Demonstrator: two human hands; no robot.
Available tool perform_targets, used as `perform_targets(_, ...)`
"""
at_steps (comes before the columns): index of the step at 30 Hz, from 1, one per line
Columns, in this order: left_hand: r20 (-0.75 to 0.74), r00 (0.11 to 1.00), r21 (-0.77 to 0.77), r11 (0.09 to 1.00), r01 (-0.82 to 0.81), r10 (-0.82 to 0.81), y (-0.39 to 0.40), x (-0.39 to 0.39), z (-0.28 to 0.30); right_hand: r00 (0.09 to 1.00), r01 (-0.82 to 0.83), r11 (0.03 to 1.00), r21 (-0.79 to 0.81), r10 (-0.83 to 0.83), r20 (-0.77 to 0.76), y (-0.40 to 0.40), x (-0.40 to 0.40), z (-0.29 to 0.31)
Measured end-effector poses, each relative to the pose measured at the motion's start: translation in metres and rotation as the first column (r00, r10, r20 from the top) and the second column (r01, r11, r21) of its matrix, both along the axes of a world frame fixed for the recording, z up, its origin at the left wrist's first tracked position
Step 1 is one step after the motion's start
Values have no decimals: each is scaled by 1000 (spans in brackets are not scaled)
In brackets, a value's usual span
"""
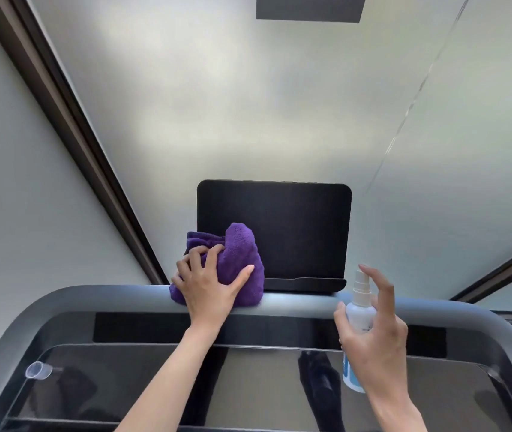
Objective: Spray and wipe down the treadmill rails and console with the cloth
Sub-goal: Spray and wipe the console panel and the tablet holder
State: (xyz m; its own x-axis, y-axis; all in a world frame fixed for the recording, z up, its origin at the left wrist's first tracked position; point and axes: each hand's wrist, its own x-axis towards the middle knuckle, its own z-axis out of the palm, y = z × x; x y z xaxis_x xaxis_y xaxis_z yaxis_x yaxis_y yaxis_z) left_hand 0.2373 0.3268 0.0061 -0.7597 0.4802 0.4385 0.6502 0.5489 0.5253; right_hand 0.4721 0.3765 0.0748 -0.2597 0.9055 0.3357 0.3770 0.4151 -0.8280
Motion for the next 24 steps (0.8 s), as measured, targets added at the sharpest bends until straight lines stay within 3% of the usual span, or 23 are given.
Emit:
perform_targets(10,-81,997,115,993,2,7,57,67,-3,999,42,999,-22,-42,6,17,24,-9)
perform_targets(17,-92,984,56,986,156,-150,106,136,4,997,74,997,-24,-74,11,27,45,-8)
perform_targets(24,-177,976,51,989,141,-130,66,80,-9,999,29,999,-44,-28,22,27,37,-14)
